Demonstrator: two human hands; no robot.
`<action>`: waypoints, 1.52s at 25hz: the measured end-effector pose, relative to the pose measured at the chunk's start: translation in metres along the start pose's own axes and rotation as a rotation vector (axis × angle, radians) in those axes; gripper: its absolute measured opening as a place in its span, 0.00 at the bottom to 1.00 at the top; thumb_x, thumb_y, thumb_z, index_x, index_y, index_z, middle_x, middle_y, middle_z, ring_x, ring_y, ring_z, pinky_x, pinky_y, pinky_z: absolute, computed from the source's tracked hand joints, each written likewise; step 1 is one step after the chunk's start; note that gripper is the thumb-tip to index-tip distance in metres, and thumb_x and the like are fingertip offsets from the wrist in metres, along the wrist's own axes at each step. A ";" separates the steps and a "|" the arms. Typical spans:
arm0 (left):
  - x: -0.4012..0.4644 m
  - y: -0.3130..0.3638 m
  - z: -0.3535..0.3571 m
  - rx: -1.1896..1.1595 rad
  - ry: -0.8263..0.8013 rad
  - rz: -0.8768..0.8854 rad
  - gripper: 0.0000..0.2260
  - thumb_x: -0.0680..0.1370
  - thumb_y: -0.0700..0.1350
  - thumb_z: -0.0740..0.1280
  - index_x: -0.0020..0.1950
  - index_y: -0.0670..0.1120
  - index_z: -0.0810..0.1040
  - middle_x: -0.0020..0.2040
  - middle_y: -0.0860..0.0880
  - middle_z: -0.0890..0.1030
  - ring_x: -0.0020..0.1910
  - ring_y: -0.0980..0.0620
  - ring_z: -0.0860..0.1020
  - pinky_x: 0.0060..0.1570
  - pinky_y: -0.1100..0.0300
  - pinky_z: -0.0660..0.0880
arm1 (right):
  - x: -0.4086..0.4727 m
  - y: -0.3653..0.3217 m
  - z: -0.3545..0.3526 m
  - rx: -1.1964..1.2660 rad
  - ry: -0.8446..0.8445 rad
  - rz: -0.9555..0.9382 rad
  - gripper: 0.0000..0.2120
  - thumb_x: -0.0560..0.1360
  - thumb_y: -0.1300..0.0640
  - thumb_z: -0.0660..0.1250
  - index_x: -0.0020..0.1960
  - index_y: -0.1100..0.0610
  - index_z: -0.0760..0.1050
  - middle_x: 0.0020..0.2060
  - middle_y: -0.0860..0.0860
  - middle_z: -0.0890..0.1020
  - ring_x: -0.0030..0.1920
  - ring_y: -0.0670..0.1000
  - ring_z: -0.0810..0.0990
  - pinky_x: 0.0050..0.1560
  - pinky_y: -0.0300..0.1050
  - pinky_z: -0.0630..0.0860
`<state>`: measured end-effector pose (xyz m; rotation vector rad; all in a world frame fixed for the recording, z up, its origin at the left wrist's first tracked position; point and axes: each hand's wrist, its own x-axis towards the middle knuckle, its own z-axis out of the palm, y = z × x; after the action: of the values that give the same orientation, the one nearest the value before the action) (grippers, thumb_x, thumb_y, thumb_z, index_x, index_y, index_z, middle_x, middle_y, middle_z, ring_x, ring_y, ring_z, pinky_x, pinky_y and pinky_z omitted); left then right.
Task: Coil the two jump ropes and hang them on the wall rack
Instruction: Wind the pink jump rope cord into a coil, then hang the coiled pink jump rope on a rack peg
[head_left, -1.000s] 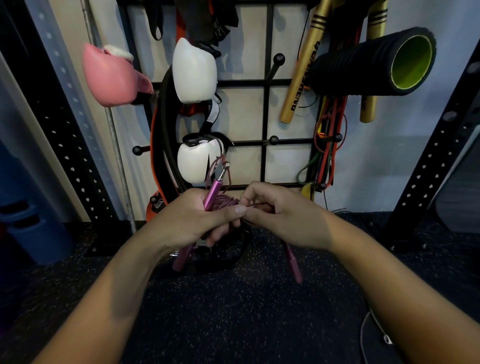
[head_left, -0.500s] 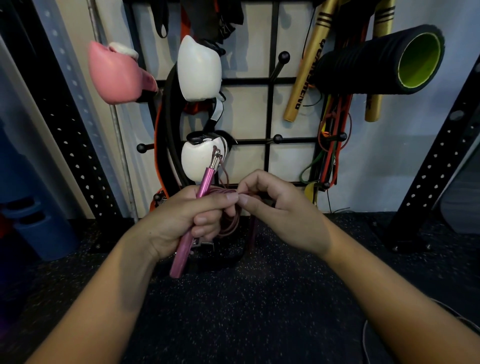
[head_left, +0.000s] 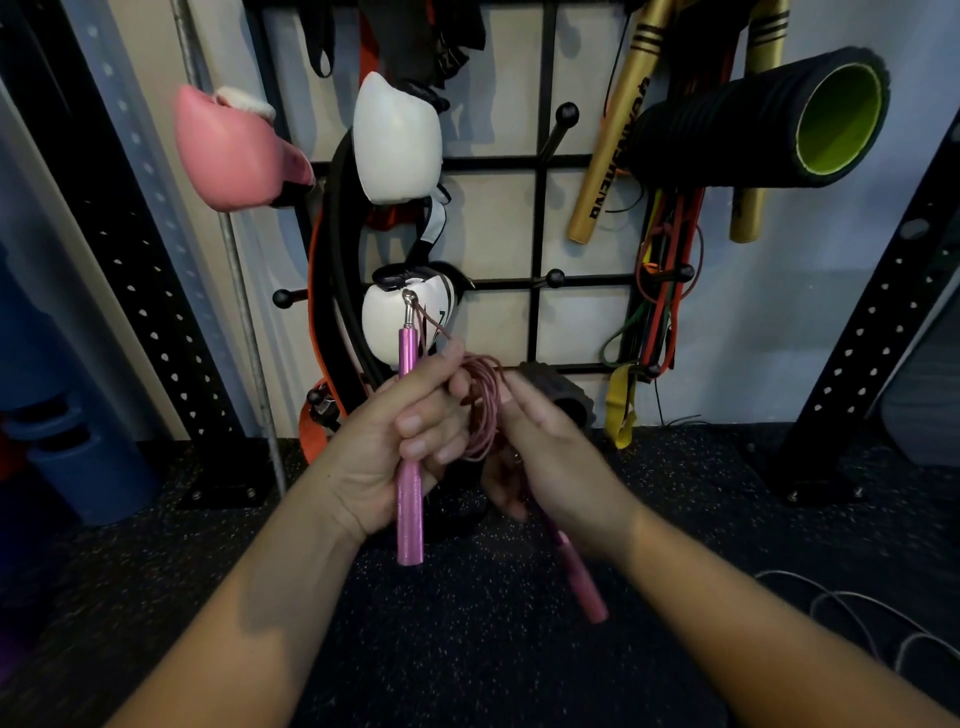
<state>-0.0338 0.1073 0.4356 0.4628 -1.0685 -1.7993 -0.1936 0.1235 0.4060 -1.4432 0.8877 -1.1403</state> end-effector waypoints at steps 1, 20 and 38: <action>0.002 -0.002 0.004 0.023 0.047 0.029 0.14 0.76 0.50 0.69 0.39 0.41 0.77 0.16 0.55 0.67 0.14 0.61 0.66 0.20 0.68 0.68 | -0.002 0.004 0.004 0.057 -0.004 0.041 0.16 0.87 0.46 0.53 0.69 0.49 0.74 0.32 0.49 0.79 0.25 0.51 0.73 0.25 0.46 0.62; 0.007 -0.027 0.035 0.519 0.394 0.272 0.13 0.75 0.49 0.75 0.36 0.42 0.83 0.33 0.46 0.83 0.34 0.53 0.81 0.42 0.62 0.80 | 0.004 0.013 -0.002 -0.497 0.215 -0.161 0.14 0.88 0.56 0.53 0.51 0.59 0.73 0.32 0.42 0.74 0.29 0.40 0.73 0.31 0.34 0.65; 0.011 -0.026 0.019 0.820 0.411 0.283 0.13 0.83 0.57 0.61 0.59 0.52 0.78 0.53 0.53 0.85 0.53 0.60 0.83 0.58 0.58 0.78 | 0.003 -0.007 -0.016 -0.629 0.225 -0.264 0.15 0.87 0.50 0.52 0.52 0.55 0.75 0.33 0.43 0.75 0.34 0.36 0.78 0.36 0.31 0.71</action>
<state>-0.0658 0.1104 0.4259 1.0544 -1.4524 -0.9011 -0.2083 0.1179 0.4129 -2.0124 1.3214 -1.3003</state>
